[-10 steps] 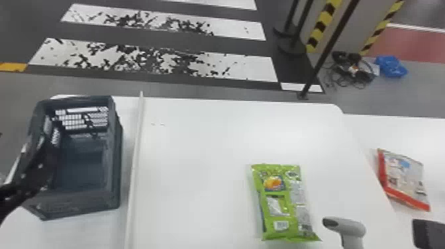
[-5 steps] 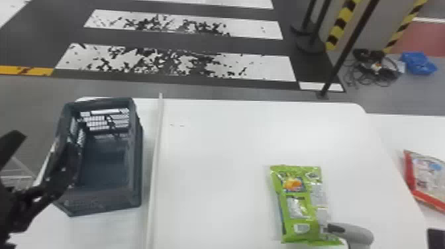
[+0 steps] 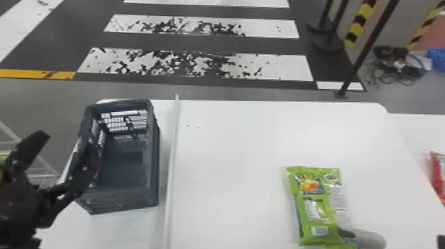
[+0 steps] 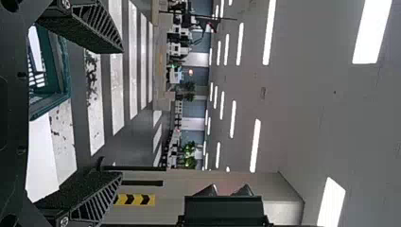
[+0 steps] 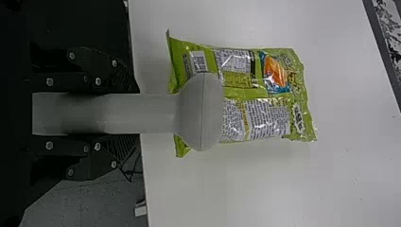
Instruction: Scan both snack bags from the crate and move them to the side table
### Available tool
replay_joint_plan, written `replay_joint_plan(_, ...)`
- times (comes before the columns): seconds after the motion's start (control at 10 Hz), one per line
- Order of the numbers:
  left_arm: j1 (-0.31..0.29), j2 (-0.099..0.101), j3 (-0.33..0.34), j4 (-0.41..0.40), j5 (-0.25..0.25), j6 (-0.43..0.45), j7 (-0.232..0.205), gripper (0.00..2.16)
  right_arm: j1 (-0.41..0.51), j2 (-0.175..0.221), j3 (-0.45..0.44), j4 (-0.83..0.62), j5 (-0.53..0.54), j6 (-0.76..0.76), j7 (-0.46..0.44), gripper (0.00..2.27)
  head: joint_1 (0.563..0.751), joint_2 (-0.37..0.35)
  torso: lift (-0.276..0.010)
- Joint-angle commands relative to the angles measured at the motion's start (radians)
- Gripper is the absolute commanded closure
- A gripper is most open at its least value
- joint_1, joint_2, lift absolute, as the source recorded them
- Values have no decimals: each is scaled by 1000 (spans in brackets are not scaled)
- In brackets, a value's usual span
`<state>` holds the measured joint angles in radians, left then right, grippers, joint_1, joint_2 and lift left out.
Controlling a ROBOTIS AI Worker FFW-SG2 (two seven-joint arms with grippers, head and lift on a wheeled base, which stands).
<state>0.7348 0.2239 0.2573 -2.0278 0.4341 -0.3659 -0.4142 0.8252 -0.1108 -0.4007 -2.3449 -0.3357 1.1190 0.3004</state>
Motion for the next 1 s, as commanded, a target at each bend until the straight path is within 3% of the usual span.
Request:
replay_joint_plan(0.0,0,0,0,0,0,-6,0,70,-9,-9,20,41,23,-40,-3,2243,695,-7,-29)
replay_joint_plan(0.9,3,2,3,-5,2,-6,-2,70,-29,-24,89,124,84,-135,-17,2243,695,-2,-29)
